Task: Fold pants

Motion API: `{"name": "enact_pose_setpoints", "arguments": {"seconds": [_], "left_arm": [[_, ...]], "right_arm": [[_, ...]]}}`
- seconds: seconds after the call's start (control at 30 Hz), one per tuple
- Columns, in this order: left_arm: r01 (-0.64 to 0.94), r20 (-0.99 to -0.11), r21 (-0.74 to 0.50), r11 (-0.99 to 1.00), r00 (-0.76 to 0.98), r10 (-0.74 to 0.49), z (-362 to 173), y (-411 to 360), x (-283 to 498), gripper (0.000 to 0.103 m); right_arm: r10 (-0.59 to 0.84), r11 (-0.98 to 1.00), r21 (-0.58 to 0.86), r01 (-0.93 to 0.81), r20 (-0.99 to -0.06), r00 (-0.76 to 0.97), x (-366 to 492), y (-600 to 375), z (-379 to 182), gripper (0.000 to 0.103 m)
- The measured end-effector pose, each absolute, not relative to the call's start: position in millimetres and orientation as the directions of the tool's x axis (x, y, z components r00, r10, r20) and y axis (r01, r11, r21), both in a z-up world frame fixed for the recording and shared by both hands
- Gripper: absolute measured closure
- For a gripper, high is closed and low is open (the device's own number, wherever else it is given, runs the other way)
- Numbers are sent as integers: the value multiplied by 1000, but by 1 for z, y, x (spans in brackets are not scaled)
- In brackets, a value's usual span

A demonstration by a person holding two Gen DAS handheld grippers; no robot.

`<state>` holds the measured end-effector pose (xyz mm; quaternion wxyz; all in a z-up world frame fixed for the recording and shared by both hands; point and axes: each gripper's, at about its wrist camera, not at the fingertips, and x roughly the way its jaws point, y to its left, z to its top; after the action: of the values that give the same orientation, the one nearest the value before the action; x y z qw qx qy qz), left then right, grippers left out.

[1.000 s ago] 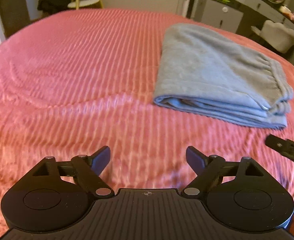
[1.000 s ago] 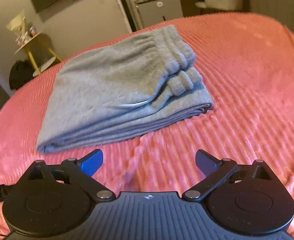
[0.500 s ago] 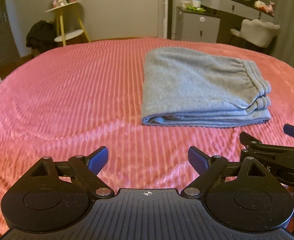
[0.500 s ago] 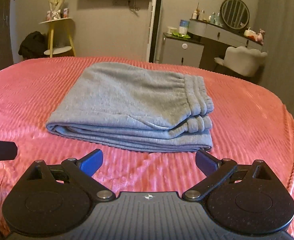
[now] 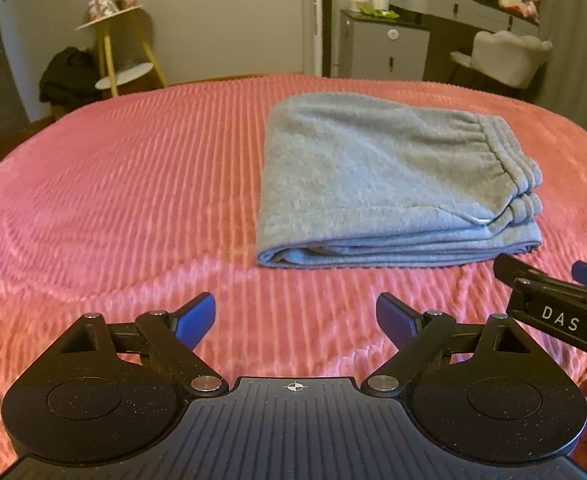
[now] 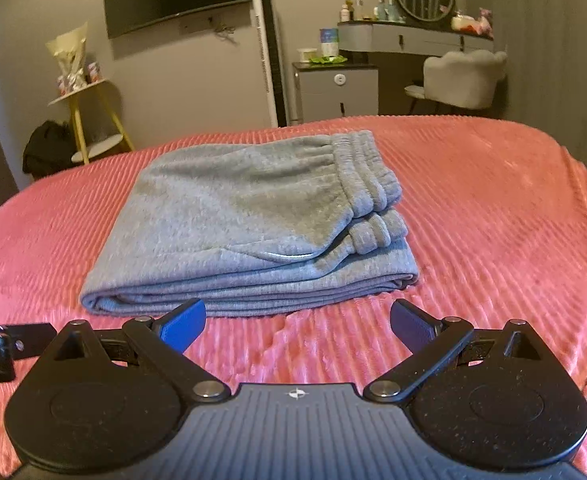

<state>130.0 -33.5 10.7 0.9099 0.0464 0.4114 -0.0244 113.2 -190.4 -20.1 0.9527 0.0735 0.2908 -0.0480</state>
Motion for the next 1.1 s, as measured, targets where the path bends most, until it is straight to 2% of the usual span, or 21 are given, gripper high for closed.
{"name": "enact_pose_setpoints", "arguments": {"seconds": [0.27,1.1], "left_arm": [[110,-762,94,989,648,1,5,-43,146,11],[122,-762,126,984,648,18,3,-49,149,11]], "right_arm": [[-65,991,61,117,-543,837,125,-183,-25,4],[-65,994,43,103,-530,846,128,-180,-26,4]]}}
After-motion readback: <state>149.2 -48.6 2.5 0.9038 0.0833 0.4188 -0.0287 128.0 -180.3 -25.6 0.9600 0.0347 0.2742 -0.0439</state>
